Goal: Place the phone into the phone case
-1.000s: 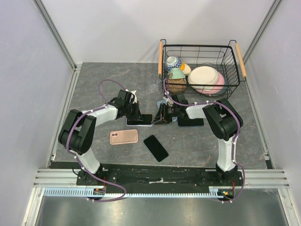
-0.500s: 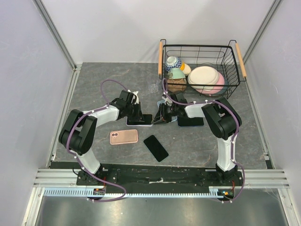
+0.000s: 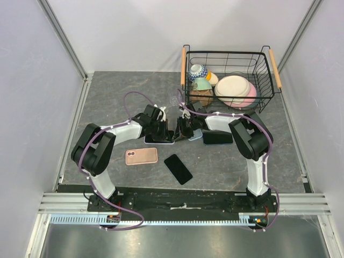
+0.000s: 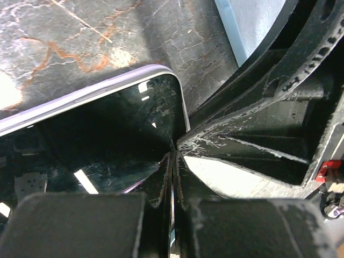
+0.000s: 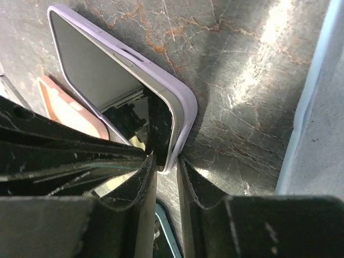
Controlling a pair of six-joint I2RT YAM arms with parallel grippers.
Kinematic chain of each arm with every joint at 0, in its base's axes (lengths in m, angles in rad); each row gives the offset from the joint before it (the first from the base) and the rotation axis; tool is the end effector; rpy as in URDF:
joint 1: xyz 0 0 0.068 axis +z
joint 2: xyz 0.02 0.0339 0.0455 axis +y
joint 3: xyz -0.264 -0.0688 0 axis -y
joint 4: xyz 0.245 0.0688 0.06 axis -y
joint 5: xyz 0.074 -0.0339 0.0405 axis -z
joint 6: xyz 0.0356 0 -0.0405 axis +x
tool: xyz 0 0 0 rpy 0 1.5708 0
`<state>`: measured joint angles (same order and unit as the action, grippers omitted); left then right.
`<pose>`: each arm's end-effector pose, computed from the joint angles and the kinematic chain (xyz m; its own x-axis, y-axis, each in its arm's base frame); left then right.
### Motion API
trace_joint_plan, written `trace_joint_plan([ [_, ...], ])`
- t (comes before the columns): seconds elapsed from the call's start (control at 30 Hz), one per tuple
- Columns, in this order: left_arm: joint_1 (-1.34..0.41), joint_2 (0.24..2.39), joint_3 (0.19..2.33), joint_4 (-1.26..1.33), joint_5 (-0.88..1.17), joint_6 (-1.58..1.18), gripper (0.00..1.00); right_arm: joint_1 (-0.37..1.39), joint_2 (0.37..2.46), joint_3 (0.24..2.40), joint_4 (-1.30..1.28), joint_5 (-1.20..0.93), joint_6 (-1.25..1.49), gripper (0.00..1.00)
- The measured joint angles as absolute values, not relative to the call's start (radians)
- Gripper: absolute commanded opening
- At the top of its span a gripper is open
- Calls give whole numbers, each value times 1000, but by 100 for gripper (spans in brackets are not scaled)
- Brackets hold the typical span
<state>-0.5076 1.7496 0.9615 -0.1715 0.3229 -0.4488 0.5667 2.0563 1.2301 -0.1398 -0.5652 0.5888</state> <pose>0.2952 -0.1771 0.1536 -0.9139 0.0375 -0.4043 0.2482 0.8397 -0.4831 0.3378 0.2375 0.1219 -0.9716 -0.0624 -0.2282 -0.2052 0.7018 0.6822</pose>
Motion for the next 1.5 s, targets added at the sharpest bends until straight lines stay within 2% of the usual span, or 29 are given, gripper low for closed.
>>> trace_joint_plan([
  [0.37, -524, 1760, 972, -191, 315, -449, 2, 636, 2056, 1335, -321, -366, 516, 16],
  [0.67, -525, 1758, 984, -218, 292, -450, 2, 670, 2043, 1363, -368, -279, 481, 22],
  [0.7, -524, 1757, 984, -221, 290, -450, 2, 670, 2042, 1363, -368, -282, 477, 29],
  [0.87, -498, 1735, 974, -243, 271, -450, 2, 654, 2025, 1324, -308, -340, 471, 49],
  [0.9, -488, 1727, 968, -248, 265, -449, 2, 650, 2016, 1311, -292, -347, 474, 55],
  [1.03, -444, 1689, 931, -255, 255, -449, 2, 621, 1973, 1232, -207, -414, 499, 65],
  [1.27, -372, 1658, 871, -230, 332, -450, 2, 503, 1946, 1103, -11, -577, 610, 63],
  [1.5, -359, 1658, 853, -195, 377, -450, 2, 480, 2009, 1089, 130, -654, 696, 50],
])
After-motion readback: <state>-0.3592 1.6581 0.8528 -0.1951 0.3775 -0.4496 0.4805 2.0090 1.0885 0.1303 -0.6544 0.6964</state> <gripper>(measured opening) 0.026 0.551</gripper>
